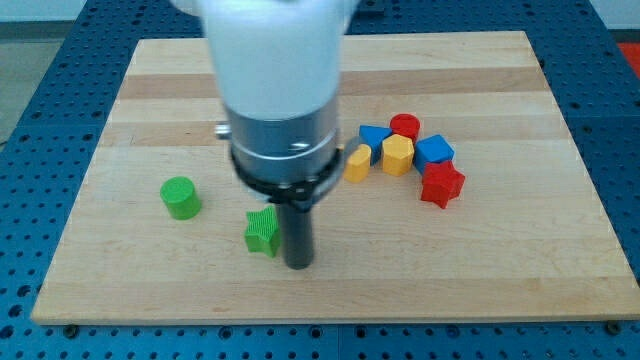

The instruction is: Move the green star toward the red star

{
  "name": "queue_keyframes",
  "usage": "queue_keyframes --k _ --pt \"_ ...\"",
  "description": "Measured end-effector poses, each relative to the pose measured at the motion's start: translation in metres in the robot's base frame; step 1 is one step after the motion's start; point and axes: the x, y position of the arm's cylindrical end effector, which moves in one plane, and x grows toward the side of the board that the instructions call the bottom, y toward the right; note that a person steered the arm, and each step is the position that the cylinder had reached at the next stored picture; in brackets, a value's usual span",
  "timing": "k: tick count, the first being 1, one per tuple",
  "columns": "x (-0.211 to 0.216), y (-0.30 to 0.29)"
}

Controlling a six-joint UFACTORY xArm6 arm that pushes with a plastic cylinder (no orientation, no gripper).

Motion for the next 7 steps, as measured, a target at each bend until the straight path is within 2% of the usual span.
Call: queue_keyframes --k 1,2,3,5,6,7 --pt "0.0 -0.043" --pt "-0.002 -0.061" --pt "-0.003 -0.06" --pt "-0.008 -0.006" --pt "-0.001 -0.02" --pt "-0.001 -0.096"
